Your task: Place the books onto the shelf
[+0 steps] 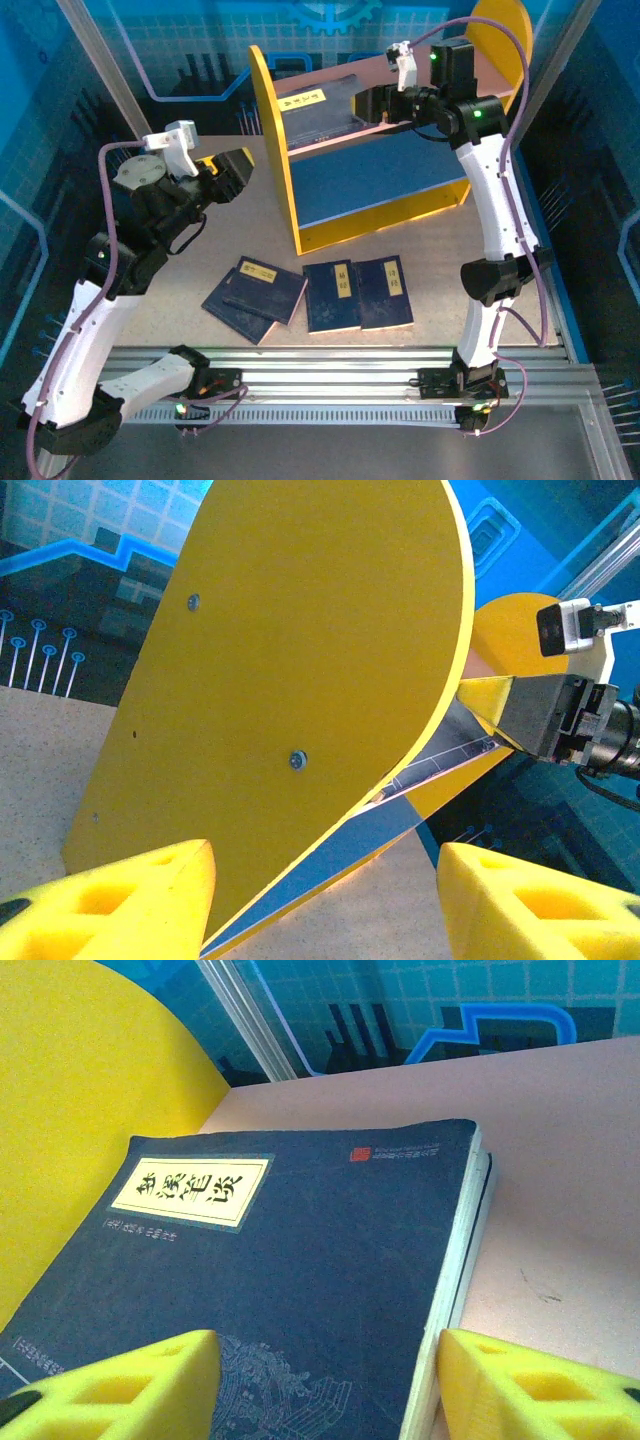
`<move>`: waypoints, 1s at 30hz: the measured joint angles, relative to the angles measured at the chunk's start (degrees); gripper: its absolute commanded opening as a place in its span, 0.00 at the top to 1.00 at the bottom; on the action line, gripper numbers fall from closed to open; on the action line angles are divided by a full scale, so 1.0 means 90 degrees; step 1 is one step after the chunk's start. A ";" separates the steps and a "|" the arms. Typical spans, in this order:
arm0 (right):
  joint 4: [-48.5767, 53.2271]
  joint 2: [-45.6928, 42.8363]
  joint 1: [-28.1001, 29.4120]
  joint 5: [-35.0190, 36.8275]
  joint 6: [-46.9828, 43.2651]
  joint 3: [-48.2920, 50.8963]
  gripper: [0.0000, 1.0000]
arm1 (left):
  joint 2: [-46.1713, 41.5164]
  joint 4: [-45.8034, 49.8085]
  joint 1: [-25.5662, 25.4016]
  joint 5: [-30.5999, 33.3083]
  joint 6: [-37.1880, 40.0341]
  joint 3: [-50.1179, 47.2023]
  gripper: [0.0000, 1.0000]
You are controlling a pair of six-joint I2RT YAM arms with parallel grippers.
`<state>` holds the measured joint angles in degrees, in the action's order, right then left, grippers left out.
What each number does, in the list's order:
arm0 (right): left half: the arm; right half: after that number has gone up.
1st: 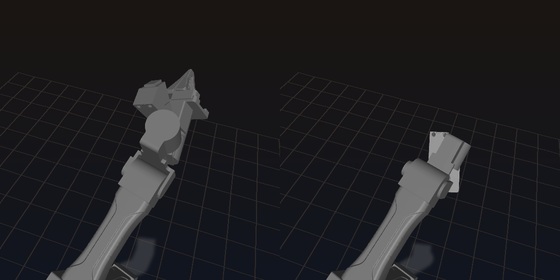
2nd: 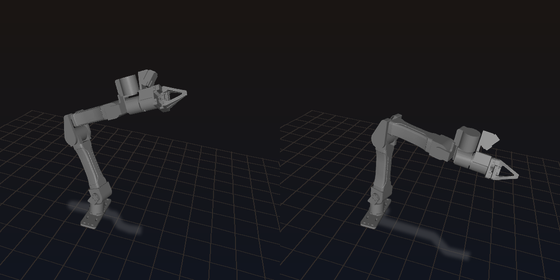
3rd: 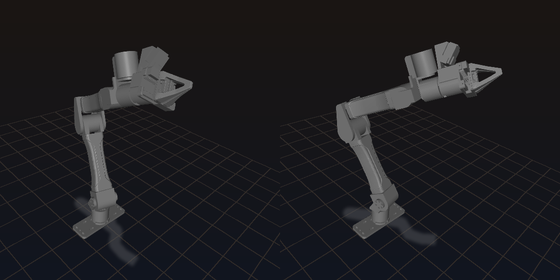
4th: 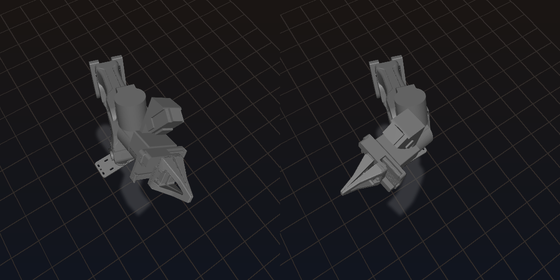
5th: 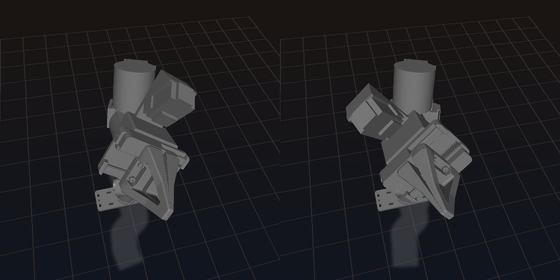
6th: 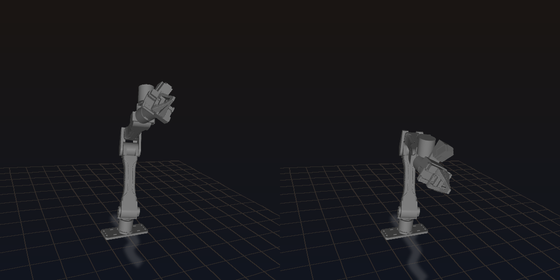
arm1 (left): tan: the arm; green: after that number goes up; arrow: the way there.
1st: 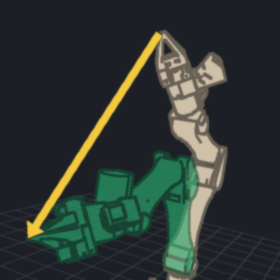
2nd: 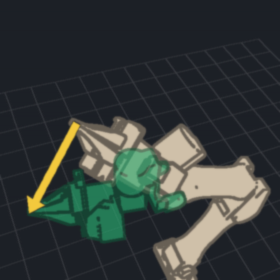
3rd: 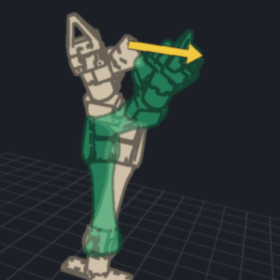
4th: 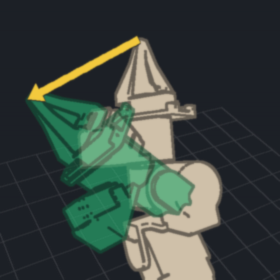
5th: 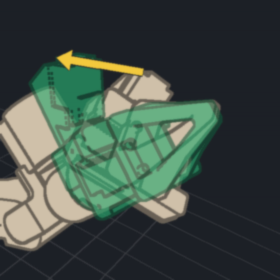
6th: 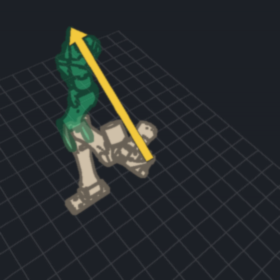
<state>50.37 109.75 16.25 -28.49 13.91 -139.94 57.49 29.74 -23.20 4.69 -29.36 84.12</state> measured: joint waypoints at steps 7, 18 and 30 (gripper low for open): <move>0.0022 0.0012 0.0024 0.0027 0.0002 -0.0034 0.39 | 0.0000 0.0002 0.0000 0.0000 0.0100 0.0022 0.39; 0.0114 0.0051 0.0027 0.0087 -0.0085 -0.0131 0.31 | 0.0005 0.0010 0.0000 0.0000 0.0126 0.0044 0.38; -0.0155 -0.0457 0.0010 0.0061 -0.0270 0.0622 0.24 | 0.0024 0.0056 0.0000 0.0000 0.0143 0.0044 0.37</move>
<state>48.97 105.65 16.34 -27.94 11.49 -134.34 57.71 30.24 -23.20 4.69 -28.08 84.51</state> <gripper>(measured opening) 0.758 0.629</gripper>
